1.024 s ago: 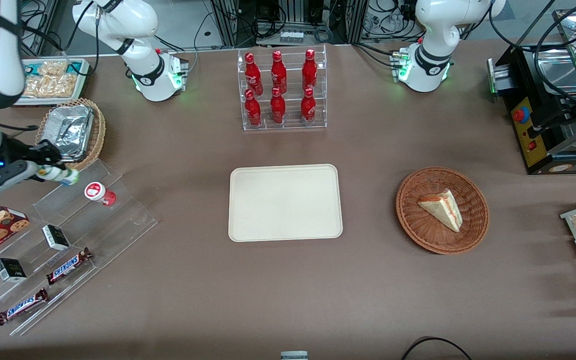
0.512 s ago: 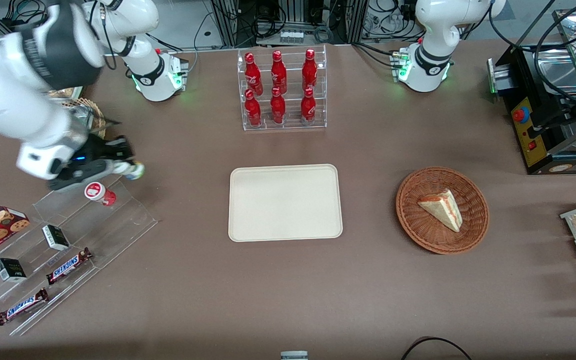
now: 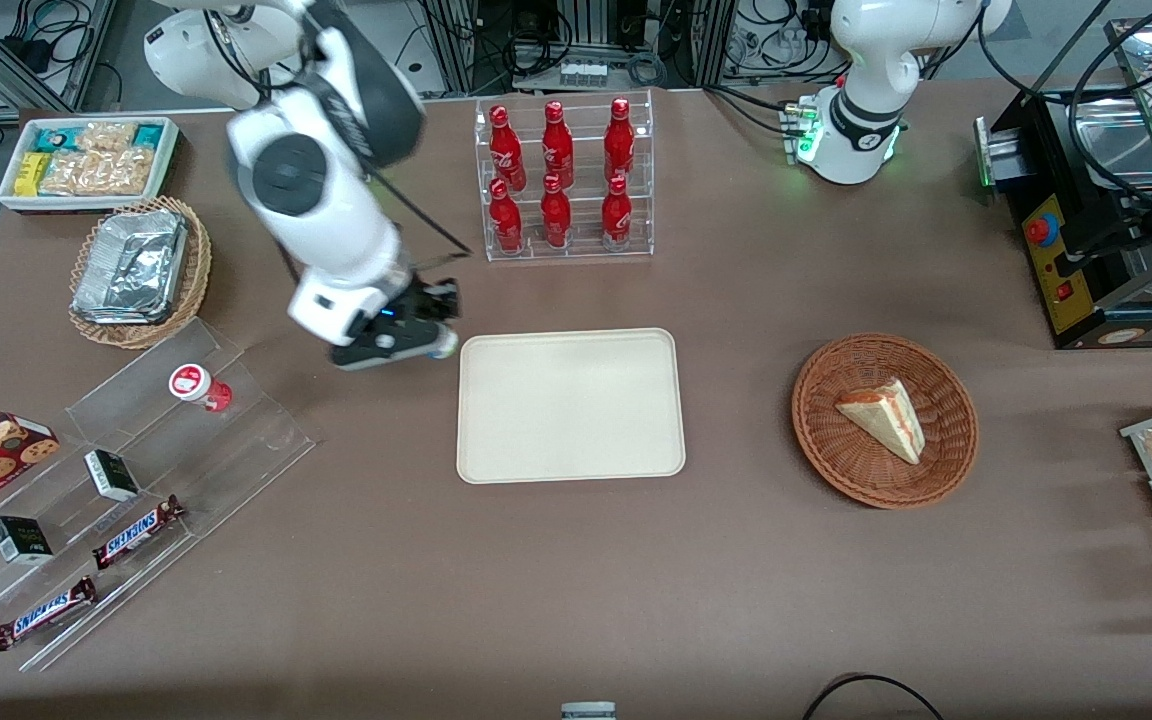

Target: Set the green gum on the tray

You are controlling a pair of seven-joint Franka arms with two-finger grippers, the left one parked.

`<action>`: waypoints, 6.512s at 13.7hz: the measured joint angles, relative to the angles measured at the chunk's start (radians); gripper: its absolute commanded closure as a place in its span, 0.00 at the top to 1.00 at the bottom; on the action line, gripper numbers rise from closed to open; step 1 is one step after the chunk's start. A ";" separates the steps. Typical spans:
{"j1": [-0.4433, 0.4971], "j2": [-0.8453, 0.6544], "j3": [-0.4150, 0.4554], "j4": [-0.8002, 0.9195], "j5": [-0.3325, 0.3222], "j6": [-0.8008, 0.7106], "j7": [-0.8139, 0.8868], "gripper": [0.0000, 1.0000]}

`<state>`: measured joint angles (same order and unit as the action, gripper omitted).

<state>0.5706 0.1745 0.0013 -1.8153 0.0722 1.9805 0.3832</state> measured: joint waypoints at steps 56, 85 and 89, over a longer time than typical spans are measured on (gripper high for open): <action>-0.062 -0.320 -0.210 -0.022 -0.028 -0.372 0.020 1.00; -0.598 -0.150 -0.072 0.270 -0.026 -0.564 -0.436 1.00; -0.598 -0.162 -0.071 0.269 -0.036 -0.579 -0.406 1.00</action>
<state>-0.0275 0.0129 -0.0697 -1.5462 0.0361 1.4017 -0.0228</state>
